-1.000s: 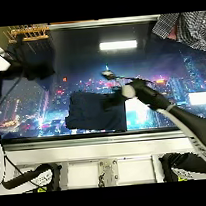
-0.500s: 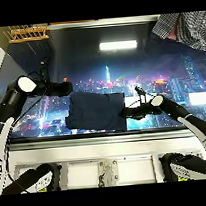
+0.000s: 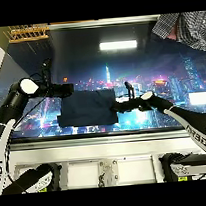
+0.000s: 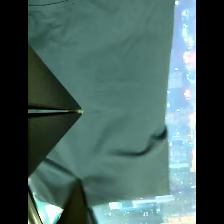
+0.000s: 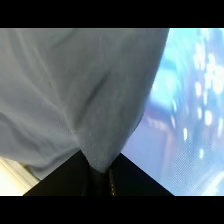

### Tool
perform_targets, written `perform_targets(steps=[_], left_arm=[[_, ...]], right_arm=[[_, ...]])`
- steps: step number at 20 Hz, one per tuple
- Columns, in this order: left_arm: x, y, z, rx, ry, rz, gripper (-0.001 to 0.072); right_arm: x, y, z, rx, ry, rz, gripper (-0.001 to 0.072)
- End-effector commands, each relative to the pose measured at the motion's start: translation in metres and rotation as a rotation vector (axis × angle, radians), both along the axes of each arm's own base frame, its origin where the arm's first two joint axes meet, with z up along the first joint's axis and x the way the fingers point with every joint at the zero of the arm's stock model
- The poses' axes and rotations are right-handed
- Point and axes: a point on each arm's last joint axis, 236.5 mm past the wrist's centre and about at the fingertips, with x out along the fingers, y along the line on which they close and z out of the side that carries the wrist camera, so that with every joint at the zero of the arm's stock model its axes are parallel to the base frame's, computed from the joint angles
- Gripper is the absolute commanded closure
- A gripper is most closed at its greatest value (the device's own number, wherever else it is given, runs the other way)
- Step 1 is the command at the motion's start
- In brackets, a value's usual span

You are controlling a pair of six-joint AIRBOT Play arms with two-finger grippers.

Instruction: Fold the clothes and pants, and hang the long-sleeved shirts on hangers.

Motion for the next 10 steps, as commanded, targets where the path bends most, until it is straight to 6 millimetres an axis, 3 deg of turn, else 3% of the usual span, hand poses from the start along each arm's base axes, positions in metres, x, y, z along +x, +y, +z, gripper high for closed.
perform_targets(steps=[1,3,5,7,10], left_arm=[[-0.002,0.000,-0.001,0.002,0.007,-0.006,0.0700],[-0.003,0.000,-0.001,0.002,0.009,-0.007,0.0700],[-0.003,-0.001,-0.001,-0.001,0.014,-0.002,0.0700],[-0.003,0.000,-0.001,0.000,0.014,-0.003,0.0700],[-0.003,0.000,-0.001,0.000,0.014,-0.002,0.0700]], right_arm=[[0.041,-0.061,0.024,-0.131,-0.080,-0.048,0.0695],[0.069,-0.157,0.047,-0.305,-0.123,-0.181,0.0695],[0.080,-0.258,0.074,-0.428,-0.159,-0.376,0.0695],[0.066,-0.359,0.097,-0.497,-0.169,-0.601,0.0695],[0.016,-0.469,0.111,-0.534,-0.115,-0.880,0.0695]])
